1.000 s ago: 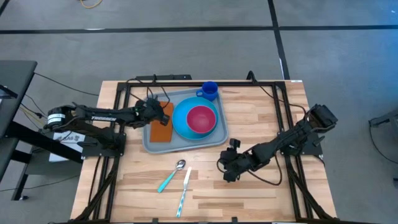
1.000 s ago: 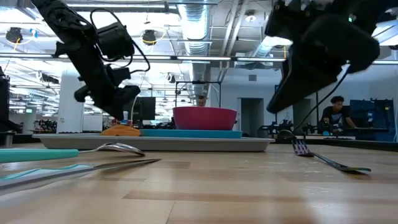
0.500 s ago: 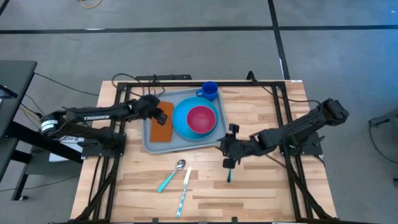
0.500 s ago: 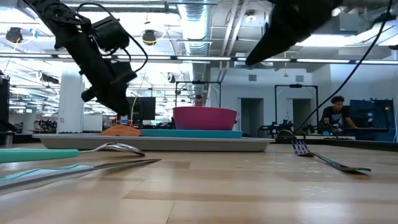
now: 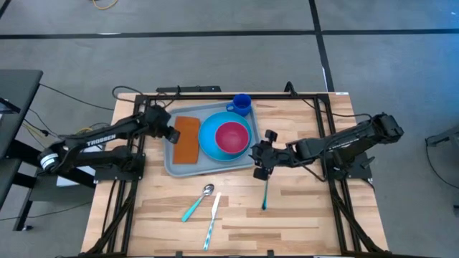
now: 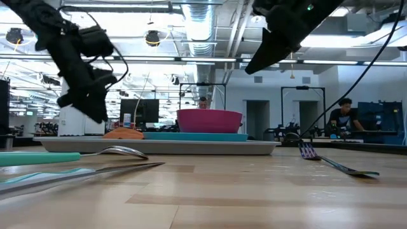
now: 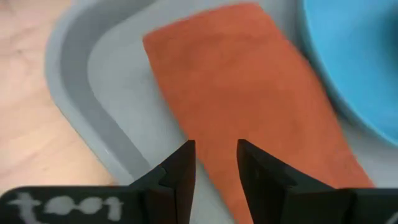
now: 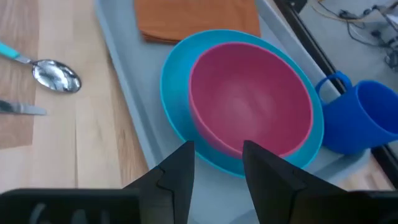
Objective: Set up tray
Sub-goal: Put the brown napkin on the gray tray
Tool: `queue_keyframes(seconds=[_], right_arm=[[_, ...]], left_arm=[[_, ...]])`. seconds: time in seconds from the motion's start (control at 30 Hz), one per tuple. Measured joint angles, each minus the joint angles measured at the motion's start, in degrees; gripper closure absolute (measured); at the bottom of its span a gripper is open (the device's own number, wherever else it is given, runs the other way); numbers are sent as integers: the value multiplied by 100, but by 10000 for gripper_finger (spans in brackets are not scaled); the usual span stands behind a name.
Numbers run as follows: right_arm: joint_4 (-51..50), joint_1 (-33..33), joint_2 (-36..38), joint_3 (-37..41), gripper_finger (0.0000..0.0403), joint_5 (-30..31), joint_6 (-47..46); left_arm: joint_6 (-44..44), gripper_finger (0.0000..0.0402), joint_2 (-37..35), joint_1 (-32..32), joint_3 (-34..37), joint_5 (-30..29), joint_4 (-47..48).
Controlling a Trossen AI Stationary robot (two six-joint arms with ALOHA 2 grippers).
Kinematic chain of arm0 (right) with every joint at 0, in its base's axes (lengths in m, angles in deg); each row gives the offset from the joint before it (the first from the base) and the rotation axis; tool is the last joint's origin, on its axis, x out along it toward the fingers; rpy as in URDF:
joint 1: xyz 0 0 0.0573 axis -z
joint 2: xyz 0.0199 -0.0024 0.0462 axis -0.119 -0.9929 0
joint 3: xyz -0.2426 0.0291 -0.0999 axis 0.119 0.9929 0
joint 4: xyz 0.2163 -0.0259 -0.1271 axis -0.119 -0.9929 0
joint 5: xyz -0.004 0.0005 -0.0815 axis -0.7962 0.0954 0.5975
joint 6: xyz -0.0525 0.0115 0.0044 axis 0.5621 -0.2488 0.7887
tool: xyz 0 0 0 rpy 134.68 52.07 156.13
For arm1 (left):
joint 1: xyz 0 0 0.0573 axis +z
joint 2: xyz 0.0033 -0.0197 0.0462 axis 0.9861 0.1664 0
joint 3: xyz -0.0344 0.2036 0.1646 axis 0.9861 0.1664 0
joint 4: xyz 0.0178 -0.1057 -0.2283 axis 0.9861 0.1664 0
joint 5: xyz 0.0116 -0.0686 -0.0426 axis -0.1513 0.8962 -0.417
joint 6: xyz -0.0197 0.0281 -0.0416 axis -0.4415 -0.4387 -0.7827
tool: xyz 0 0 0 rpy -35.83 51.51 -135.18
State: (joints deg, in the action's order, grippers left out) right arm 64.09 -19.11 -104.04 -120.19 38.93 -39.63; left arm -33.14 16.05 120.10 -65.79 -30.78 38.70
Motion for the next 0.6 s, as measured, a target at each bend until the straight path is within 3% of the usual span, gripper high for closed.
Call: queue_keyframes(seconds=[0.2, 0.6], right_arm=[[-89, -33, -1, 0, 275, -17, -250], [-63, -33, -4, 0, 275, -20, -212]], left_arm=[[-373, 296, 2, 144, 546, 136, -1165], [-231, 296, 132, 908, 553, 149, -1255]])
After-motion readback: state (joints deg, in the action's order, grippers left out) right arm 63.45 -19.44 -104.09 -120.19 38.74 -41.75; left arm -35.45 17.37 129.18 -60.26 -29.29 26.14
